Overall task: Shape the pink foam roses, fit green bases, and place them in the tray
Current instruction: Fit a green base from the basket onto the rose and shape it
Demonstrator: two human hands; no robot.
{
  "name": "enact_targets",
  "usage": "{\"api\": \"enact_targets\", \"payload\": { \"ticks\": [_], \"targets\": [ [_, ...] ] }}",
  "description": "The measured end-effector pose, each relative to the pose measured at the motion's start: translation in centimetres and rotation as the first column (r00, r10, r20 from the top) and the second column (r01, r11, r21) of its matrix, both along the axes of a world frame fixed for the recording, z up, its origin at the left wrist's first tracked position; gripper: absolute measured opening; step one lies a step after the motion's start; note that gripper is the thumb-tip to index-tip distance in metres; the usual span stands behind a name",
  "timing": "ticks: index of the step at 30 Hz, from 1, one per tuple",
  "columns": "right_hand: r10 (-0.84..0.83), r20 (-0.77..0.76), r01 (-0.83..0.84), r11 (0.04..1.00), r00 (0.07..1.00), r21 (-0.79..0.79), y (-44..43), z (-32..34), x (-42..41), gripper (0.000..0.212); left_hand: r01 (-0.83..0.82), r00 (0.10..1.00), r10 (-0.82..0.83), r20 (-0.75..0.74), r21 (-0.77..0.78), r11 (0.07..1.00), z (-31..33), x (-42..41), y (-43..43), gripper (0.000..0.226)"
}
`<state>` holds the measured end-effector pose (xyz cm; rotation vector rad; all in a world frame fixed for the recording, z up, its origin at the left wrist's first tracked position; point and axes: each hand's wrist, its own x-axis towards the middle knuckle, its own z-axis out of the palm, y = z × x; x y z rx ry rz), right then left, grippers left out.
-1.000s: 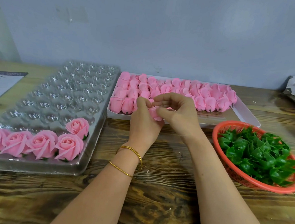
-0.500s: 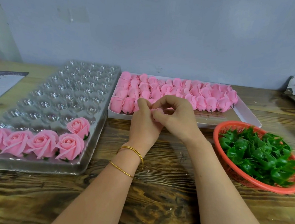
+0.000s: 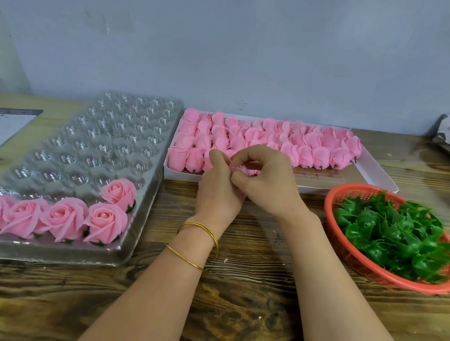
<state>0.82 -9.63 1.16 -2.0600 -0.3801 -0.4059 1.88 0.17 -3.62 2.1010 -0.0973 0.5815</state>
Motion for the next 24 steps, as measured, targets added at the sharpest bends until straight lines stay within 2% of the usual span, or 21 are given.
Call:
{"api": "enact_targets", "payload": {
  "ticks": [5,13,16,18,20,22,24],
  "targets": [
    [0.009,0.030,-0.010,1.000,1.000,0.027,0.0,-0.1,0.0,0.015,-0.002,1.000,0.002,-0.004,0.000,1.000,-0.1,0.0,0.1,0.031],
    [0.062,0.081,-0.065,0.997,0.995,0.037,0.0,0.2,-0.2,0.017,-0.059,0.997,0.054,-0.062,-0.095,0.994,0.5,0.0,0.1,0.031],
    [0.093,-0.035,-0.083,0.972,0.995,0.219,-0.1,0.4,-0.1,0.028,-0.080,0.990,0.066,-0.125,-0.108,0.991,0.8,0.2,0.1,0.025],
    [0.091,-0.055,-0.067,0.937,0.994,0.343,-0.3,0.6,0.3,0.032,-0.069,0.988,0.056,-0.147,-0.087,0.994,0.9,0.3,0.1,0.020],
    [0.027,-0.049,-0.006,0.923,0.998,0.386,-0.5,0.6,0.7,0.029,-0.042,0.988,0.029,-0.150,-0.083,0.996,0.9,0.2,0.0,0.015],
    [-0.021,-0.054,0.040,0.925,0.998,0.377,-0.5,0.4,1.0,0.018,-0.019,0.992,0.006,-0.128,-0.100,0.995,1.0,0.1,-0.1,0.013],
    [-0.011,-0.065,0.034,0.929,0.998,0.367,-0.3,0.0,1.2,0.023,0.010,0.995,-0.021,-0.098,-0.108,0.994,1.1,-0.1,-0.3,0.012]
  ]
}}
